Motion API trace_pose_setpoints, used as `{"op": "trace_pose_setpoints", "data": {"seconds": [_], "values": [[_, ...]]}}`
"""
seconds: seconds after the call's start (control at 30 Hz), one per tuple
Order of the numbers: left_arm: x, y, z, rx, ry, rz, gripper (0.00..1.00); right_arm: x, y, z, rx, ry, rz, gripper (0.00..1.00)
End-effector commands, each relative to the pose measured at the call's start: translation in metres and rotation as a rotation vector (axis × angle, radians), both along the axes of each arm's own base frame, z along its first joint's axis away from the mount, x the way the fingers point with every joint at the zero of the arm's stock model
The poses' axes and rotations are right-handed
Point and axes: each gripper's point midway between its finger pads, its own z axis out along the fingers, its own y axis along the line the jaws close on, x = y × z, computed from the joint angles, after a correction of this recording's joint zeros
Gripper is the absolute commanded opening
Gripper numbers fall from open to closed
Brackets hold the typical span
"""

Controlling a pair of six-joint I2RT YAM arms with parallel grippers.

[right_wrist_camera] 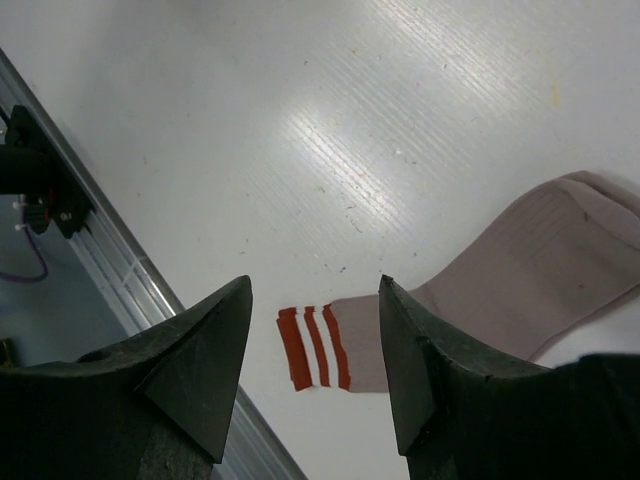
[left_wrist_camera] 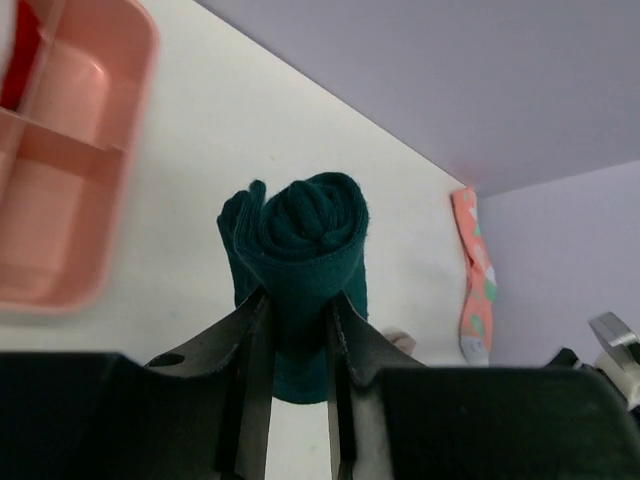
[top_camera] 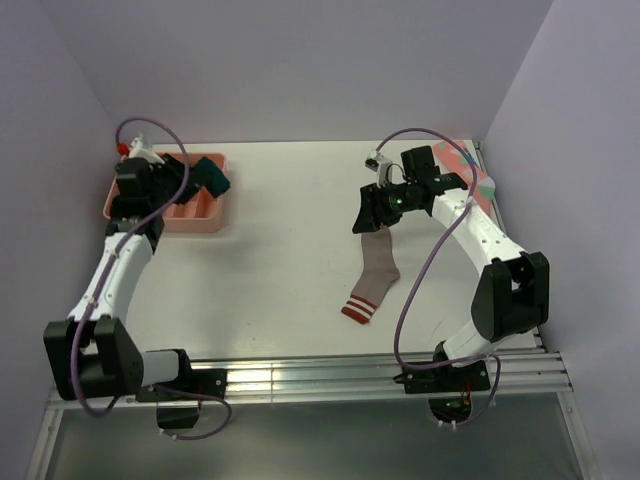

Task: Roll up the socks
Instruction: Place the sock in the storage box.

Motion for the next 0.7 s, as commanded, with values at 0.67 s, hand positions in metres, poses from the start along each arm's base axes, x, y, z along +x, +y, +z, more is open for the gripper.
{"op": "trace_pose_setpoints", "data": {"seconds": [0.67], "values": [[0.098,0.073,-0.082,-0.035,0.177,-0.389,0.00,-0.010,-0.012,-0.003,-0.046,-0.066,0.077,0.59]]}}
